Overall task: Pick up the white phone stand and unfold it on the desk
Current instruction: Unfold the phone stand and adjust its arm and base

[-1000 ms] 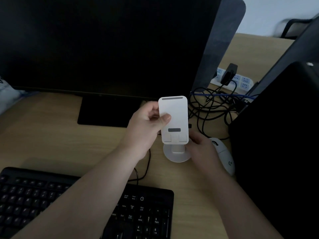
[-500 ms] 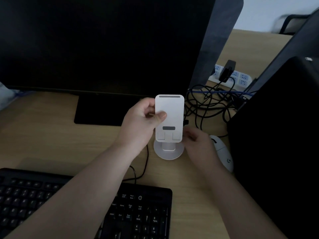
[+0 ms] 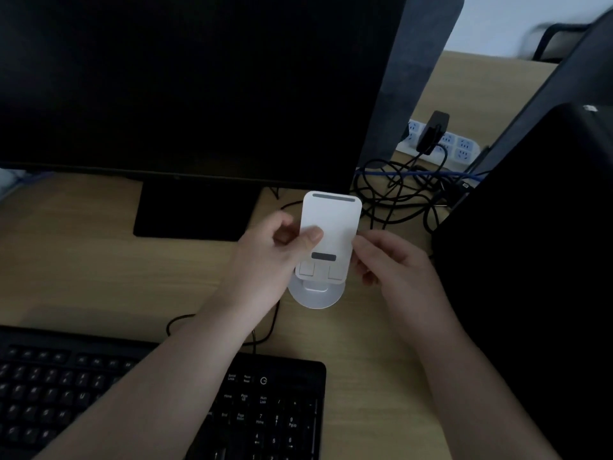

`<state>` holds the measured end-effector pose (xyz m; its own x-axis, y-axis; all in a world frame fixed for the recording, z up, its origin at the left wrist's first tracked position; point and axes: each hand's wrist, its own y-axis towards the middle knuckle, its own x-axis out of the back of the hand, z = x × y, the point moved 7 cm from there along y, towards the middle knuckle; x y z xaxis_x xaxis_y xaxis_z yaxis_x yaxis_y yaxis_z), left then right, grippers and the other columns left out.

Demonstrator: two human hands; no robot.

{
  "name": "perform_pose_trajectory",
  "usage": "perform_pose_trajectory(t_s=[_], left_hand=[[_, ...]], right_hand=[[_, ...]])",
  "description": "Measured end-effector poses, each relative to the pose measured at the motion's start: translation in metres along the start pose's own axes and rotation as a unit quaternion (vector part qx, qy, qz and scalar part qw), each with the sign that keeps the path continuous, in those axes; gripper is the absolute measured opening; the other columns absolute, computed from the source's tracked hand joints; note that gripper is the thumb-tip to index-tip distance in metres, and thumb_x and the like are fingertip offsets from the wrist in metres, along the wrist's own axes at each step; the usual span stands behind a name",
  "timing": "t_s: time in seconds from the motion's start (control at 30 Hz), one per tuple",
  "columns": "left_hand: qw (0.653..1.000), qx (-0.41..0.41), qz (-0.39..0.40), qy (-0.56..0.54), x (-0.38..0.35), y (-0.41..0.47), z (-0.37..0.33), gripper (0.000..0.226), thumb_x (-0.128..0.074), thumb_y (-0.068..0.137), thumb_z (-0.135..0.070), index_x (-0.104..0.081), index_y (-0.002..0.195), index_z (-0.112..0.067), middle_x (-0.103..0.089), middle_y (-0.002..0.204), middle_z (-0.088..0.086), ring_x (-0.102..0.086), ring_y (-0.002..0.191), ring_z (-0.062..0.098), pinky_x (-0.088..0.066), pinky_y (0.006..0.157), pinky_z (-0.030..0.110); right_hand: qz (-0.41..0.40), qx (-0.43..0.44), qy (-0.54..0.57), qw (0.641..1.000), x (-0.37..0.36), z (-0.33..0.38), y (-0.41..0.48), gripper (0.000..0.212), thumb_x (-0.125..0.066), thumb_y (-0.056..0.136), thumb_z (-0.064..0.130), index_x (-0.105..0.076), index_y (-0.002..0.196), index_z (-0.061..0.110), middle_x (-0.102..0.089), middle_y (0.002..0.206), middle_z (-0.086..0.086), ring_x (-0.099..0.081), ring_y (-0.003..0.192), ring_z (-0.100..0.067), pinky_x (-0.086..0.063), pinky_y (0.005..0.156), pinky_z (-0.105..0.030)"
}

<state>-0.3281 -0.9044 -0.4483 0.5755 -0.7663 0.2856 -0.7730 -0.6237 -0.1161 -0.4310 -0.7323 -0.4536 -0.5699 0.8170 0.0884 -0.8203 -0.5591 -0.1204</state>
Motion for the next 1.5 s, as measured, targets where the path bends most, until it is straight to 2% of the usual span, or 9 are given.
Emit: perform_pose_trajectory(t_s=[0.3,0.47,0.73,0.87,1.07,1.2,1.3,1.37,1.5], left_hand=[[0.987,0.115,0.109,0.018,-0.008,-0.007,0.020,0.054,-0.048,0.092,-0.073,-0.075,0.092,-0.027,-0.064,0.054,-0.027,-0.057,0.049,-0.009,-0.041,0.053,0.018],[0.983,0.132,0.124,-0.030,-0.014,-0.009,0.021,0.055,-0.050,0.091,-0.073,-0.074,0.101,-0.024,-0.068,0.082,-0.002,-0.053,0.058,0.009,-0.041,0.049,0.024],[0.988,0.106,0.098,-0.056,-0.017,-0.007,0.014,0.041,-0.053,0.100,-0.058,-0.072,0.090,-0.023,-0.063,0.058,-0.005,-0.053,0.046,0.013,-0.040,0.040,0.026],[0.986,0.110,0.106,-0.063,-0.017,-0.006,0.015,0.045,-0.053,0.099,-0.058,-0.072,0.097,-0.017,-0.064,0.067,0.005,-0.053,0.050,0.017,-0.040,0.041,0.028],[0.984,0.114,0.125,-0.060,-0.018,-0.005,0.014,0.046,-0.052,0.099,-0.059,-0.073,0.095,-0.018,-0.063,0.061,0.002,-0.051,0.054,0.022,-0.040,0.041,0.026],[0.982,0.118,0.136,-0.058,-0.018,-0.005,0.014,0.046,-0.051,0.100,-0.058,-0.072,0.100,-0.017,-0.066,0.070,0.006,-0.055,0.049,0.014,-0.043,0.043,0.027],[0.978,0.133,0.152,-0.060,-0.020,-0.006,0.015,0.046,-0.050,0.100,-0.058,-0.071,0.110,-0.018,-0.074,0.090,0.007,-0.063,0.053,0.012,-0.049,0.048,0.026],[0.971,0.150,0.169,-0.075,-0.022,-0.009,0.017,0.045,-0.052,0.100,-0.056,-0.068,0.119,-0.018,-0.074,0.096,0.011,-0.067,0.059,0.017,-0.053,0.052,0.027],[0.959,0.182,0.168,-0.135,-0.023,-0.014,0.023,0.029,-0.063,0.102,-0.033,-0.065,0.124,-0.014,-0.069,0.075,0.008,-0.066,0.054,0.017,-0.052,0.048,0.026]], right_hand=[[0.047,-0.084,-0.008,0.995,-0.011,-0.014,-0.005,0.025,-0.064,0.101,0.030,-0.079,0.093,0.011,-0.078,0.073,-0.004,-0.070,0.057,-0.014,-0.057,0.049,-0.026],[0.075,-0.119,0.028,0.990,-0.019,-0.023,-0.004,0.018,-0.064,0.102,0.021,-0.075,0.095,0.008,-0.073,0.068,-0.007,-0.066,0.063,-0.020,-0.053,0.059,-0.031],[0.075,-0.191,0.168,0.964,-0.024,-0.025,0.002,0.008,-0.066,0.094,-0.003,-0.073,0.096,-0.002,-0.073,0.082,-0.014,-0.064,0.057,-0.016,-0.053,0.051,-0.024],[0.084,-0.200,0.167,0.962,-0.026,-0.025,0.004,0.014,-0.068,0.089,-0.006,-0.077,0.087,0.004,-0.074,0.089,-0.020,-0.064,0.062,-0.021,-0.051,0.059,-0.033],[0.096,-0.180,0.091,0.975,-0.023,-0.026,0.005,0.027,-0.073,0.060,-0.003,-0.080,0.072,0.020,-0.073,0.076,-0.015,-0.065,0.060,-0.020,-0.051,0.053,-0.029],[0.108,-0.153,0.048,0.981,-0.020,-0.020,0.004,0.011,-0.080,0.076,0.025,-0.081,0.085,0.018,-0.078,0.087,-0.015,-0.066,0.065,-0.022,-0.049,0.060,-0.035],[0.056,-0.118,-0.060,0.990,-0.015,-0.010,0.007,0.052,-0.064,0.088,0.064,-0.079,0.083,0.014,-0.079,0.078,-0.015,-0.067,0.060,-0.019,-0.051,0.056,-0.028],[0.018,-0.077,-0.152,0.985,-0.015,0.000,0.009,0.059,-0.055,0.096,0.063,-0.075,0.074,0.012,-0.076,0.065,-0.012,-0.064,0.050,-0.010,-0.049,0.049,-0.021],[0.002,-0.065,-0.172,0.983,-0.017,0.007,0.011,0.061,-0.054,0.102,0.051,-0.070,0.076,-0.002,-0.073,0.066,-0.021,-0.061,0.050,-0.014,-0.048,0.055,-0.032]])
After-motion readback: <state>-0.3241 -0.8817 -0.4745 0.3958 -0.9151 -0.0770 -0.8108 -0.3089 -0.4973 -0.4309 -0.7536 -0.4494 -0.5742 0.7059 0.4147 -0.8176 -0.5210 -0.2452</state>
